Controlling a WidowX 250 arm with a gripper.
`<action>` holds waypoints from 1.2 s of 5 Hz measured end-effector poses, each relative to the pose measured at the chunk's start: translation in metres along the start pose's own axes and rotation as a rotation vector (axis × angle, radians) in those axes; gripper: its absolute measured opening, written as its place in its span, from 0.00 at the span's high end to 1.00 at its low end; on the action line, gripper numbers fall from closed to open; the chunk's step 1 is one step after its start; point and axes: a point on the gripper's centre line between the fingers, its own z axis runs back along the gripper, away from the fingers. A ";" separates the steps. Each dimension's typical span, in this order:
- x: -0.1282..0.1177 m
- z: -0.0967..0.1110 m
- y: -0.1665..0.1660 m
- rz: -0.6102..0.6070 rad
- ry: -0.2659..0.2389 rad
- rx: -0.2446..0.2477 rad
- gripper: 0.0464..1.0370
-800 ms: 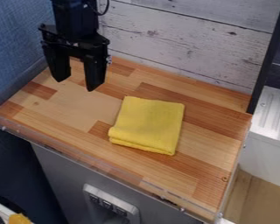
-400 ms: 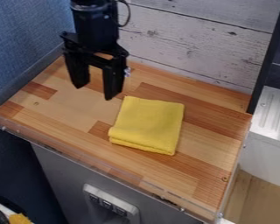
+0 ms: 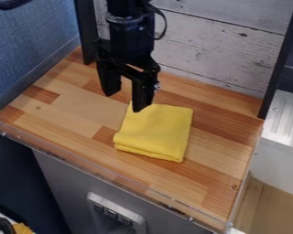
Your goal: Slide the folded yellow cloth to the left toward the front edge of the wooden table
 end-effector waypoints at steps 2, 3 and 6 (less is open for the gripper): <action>0.012 0.000 -0.005 -0.104 -0.015 0.009 0.04; 0.019 0.001 -0.004 -0.140 -0.023 0.010 0.04; 0.039 -0.022 -0.007 -0.230 -0.026 -0.021 0.69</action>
